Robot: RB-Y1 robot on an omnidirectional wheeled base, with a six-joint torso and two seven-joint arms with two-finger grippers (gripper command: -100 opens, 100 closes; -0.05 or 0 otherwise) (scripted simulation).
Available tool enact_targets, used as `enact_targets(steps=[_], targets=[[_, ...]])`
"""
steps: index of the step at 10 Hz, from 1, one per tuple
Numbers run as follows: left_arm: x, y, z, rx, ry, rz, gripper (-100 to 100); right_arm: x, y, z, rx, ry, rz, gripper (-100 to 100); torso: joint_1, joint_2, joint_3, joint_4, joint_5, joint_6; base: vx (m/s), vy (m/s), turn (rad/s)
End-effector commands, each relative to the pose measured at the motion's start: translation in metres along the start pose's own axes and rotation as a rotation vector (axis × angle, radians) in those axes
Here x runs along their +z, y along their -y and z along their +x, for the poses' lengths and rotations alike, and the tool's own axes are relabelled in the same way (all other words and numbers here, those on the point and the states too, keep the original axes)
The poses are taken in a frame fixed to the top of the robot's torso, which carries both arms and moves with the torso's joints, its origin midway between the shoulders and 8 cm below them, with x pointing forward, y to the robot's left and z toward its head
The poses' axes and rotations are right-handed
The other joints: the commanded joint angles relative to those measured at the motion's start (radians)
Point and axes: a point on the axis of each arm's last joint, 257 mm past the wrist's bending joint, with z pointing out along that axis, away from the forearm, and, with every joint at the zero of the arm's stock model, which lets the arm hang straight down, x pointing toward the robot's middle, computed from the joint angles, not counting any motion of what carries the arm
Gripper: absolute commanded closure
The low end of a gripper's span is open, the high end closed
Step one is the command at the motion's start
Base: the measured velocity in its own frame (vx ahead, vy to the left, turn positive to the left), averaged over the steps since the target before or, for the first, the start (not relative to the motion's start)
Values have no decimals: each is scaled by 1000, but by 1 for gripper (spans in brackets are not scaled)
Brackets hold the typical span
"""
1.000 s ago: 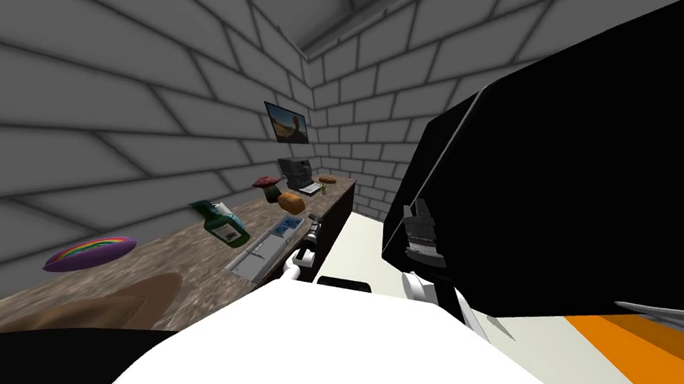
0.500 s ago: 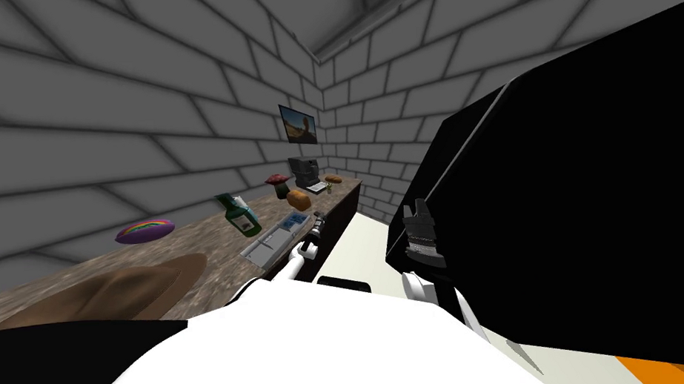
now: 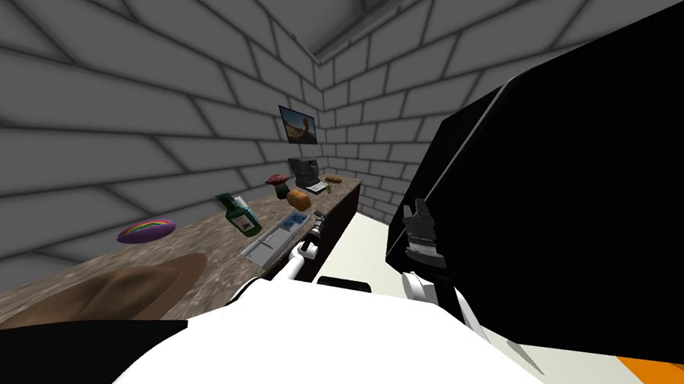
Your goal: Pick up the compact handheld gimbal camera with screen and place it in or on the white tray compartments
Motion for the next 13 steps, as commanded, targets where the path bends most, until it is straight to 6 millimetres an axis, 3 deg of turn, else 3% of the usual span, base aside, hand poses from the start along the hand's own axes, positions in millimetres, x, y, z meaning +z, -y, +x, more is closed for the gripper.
enact_targets(steps=[1, 2, 3, 4, 13], targets=[[0, 0, 0, 0, 0, 0, 100, 0, 0, 0, 0, 0, 0, 0, 0, 0, 0, 0, 0, 0, 0, 0, 0], [0, 0, 0, 0, 0, 0, 0, 0, 0, 0, 0, 0, 0, 0, 0, 0, 0, 0, 0, 0, 0, 0, 0], [-13, -5, -8, -7, 26, -3, 100, 0, 0, 0, 0, 0, 0, 0, 0, 0, 0, 0, 0, 0, 16, 20, -234], [-12, -2, -8, -7, 26, 3, 100, 0, 0, 0, 0, 0, 0, 0, 0, 0, 0, 0, 0, 1, 18, 32, -173], [-86, -12, -49, -28, 189, 6, 100, 0, 0, 0, 0, 0, 0, 0, 2, 0, 0, 0, 0, -1, 19, 28, -186]])
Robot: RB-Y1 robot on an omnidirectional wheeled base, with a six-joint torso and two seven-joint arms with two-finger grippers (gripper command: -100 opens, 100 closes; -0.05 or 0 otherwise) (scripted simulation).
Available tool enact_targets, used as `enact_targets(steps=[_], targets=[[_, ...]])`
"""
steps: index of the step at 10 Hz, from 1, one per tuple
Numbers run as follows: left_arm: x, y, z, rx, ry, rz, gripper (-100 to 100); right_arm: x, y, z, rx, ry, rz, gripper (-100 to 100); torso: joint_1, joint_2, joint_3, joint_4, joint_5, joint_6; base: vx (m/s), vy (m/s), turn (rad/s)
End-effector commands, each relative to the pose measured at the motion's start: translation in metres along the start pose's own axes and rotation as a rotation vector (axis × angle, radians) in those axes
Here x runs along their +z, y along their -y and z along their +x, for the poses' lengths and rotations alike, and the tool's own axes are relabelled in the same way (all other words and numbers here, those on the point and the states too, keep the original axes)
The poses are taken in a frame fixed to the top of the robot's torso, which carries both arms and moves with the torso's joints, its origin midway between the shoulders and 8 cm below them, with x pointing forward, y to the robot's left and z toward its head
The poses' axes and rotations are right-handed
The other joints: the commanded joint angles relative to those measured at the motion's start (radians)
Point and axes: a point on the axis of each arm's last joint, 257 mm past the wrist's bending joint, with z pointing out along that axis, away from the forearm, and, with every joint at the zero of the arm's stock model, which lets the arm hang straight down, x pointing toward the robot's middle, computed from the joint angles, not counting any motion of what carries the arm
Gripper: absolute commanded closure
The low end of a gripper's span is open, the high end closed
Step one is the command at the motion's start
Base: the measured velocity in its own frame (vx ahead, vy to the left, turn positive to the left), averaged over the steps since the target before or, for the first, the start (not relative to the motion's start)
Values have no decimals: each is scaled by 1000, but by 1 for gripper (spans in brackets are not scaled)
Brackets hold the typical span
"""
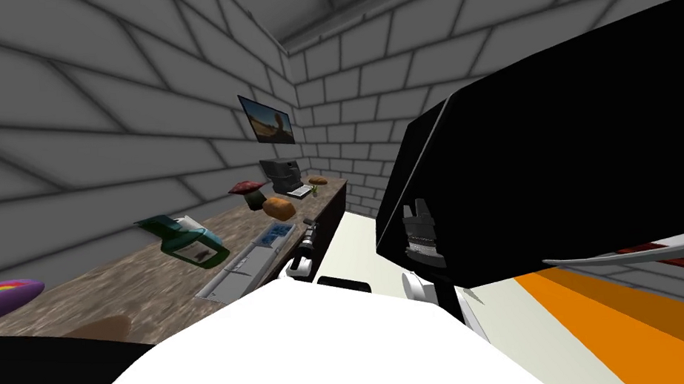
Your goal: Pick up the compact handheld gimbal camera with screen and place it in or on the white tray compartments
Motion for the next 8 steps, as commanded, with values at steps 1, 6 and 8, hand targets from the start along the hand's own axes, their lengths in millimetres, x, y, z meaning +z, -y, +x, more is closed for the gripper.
enact_targets(steps=[1, 6, 8], targets=[[-12, 0, -9, 3, 23, -1, 100, 0, 0, 0, 0, 0, 0, 0, 0, 0, 0, 0, 0, 0, 20, 29, -118], [-44, 3, -36, 11, 98, -1, 100, 0, 0, 0, 0, 0, 0, 0, 2, -1, -2, -4, 2, -1, 10, 27, -139], [-60, 6, -51, 19, 137, -1, 100, 0, 0, 0, 0, 0, 0, 0, 1, -2, -3, -4, 2, 0, 11, 23, -179]])
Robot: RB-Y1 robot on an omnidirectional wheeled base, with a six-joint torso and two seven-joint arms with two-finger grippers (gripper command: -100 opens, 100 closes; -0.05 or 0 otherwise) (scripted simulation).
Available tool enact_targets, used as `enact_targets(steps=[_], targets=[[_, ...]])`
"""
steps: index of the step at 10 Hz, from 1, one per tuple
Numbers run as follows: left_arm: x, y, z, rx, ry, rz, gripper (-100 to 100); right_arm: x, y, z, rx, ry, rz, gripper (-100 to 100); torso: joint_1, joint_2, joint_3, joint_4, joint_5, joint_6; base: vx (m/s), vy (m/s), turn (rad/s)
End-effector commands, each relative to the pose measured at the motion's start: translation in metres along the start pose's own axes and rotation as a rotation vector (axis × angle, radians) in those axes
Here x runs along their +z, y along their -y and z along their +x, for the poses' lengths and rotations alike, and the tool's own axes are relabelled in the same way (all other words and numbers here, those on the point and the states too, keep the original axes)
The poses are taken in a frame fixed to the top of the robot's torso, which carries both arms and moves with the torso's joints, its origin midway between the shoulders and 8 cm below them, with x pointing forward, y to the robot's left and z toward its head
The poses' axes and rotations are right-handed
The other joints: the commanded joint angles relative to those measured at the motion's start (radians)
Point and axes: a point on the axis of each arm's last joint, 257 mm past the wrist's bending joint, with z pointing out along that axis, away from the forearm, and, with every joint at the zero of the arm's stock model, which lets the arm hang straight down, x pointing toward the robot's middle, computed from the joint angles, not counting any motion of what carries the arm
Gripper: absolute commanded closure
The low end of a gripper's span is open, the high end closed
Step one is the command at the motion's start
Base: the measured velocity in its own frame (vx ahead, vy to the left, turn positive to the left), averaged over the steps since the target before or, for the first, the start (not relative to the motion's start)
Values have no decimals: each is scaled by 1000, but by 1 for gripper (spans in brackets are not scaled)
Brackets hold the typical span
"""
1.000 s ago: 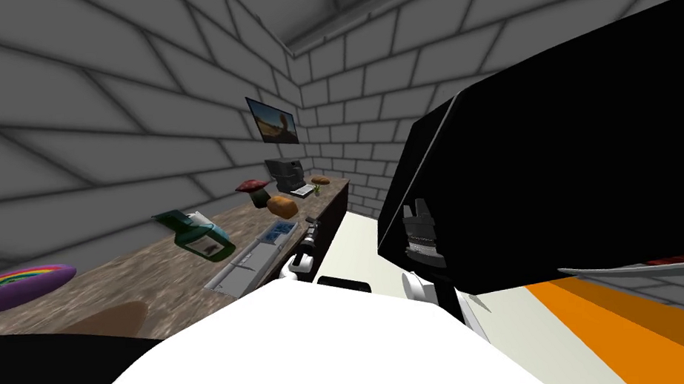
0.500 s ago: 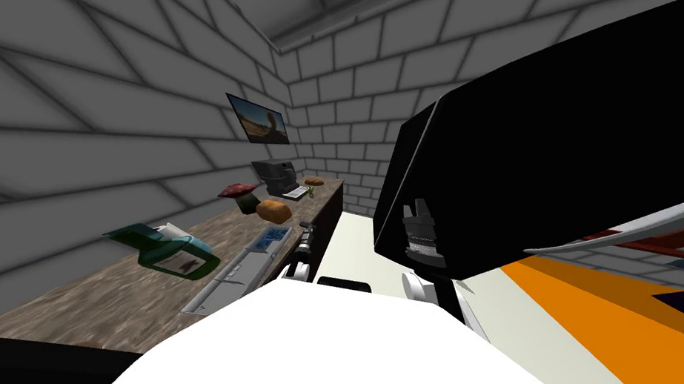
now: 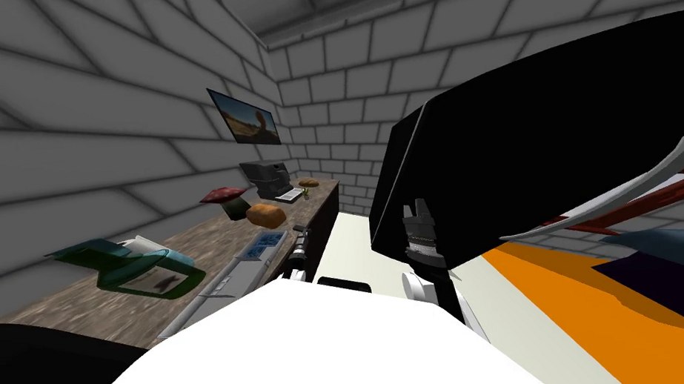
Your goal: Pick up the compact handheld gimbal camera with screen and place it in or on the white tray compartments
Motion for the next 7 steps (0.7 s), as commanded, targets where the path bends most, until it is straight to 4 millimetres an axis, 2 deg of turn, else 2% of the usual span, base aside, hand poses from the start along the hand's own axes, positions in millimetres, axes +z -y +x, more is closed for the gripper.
enact_targets(steps=[1, 2, 3, 4, 5, 7], targets=[[-13, 2, -15, 8, 38, -3, 100, 0, 0, 0, 0, 0, 0, 0, 0, 0, 0, 0, 0, 0, 7, 29, -231], [-19, 7, -21, 13, 46, 4, 100, 0, 0, 0, 0, 0, 0, 0, 0, 0, 0, 0, 0, 1, 5, 30, -131], [-14, 6, -15, 9, 38, 1, 100, 0, 0, 0, 0, 0, 0, 0, 0, 0, 0, 0, 0, 0, 1, 12, -3], [-15, 6, -16, 10, 39, 2, 0, 0, 0, 0, 0, 0, 0, 0, -1, 0, 0, 0, 0, 0, 0, 0, 0], [-11, 9, -27, 37, 32, 0, 100, 0, 0, 0, 0, 0, 0, 0, -2, 0, 0, 0, 0, 0, -22, -33, -27], [-4, 14, -43, 68, 24, -8, 100, 0, 0, 0, 0, 0, 0, 0, -6, 3, 1, 0, -1, 1, -68, -82, -36]])
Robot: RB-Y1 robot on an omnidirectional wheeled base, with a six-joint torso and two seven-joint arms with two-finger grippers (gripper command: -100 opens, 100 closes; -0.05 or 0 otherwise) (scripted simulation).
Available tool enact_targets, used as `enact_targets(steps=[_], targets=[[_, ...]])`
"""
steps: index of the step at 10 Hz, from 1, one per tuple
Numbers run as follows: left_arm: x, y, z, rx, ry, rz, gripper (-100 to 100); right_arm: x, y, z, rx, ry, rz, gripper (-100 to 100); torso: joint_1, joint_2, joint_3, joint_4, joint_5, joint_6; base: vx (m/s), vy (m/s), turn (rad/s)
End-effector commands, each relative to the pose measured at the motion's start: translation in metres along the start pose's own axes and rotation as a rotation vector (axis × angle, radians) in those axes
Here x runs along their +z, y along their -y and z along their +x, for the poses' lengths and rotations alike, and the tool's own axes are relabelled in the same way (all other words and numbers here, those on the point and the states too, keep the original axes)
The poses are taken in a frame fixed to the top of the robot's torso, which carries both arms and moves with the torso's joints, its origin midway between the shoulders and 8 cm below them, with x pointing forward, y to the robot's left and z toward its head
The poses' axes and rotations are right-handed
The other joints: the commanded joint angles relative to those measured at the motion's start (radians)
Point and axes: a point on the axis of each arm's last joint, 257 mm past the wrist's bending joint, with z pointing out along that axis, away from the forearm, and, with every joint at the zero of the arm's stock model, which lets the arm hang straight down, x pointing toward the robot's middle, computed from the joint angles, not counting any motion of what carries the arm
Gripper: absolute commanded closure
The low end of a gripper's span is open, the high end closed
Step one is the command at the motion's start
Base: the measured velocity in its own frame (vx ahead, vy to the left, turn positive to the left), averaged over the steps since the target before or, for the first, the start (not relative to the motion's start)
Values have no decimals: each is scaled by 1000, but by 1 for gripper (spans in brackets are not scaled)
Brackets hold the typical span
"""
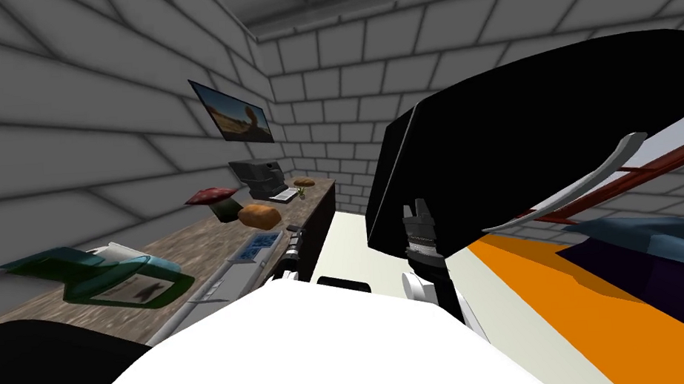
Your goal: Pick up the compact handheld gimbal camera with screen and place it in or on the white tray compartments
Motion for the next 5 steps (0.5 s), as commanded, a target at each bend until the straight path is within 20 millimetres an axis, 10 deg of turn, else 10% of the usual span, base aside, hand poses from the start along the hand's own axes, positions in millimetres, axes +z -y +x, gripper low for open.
enact_targets(steps=[1, 5], targets=[[7, 2, -13, 21, -5, -12, 100, 0, 0, 0, 0, 0, 0, 0, 0, 0, 0, 0, 0, 0, -102, -103, -40], [26, 11, -29, 26, -13, -43, 100, 0, 0, 0, 0, 0, 0, 0, -3, 2, 1, 0, -1, 0, -91, -92, -39]])
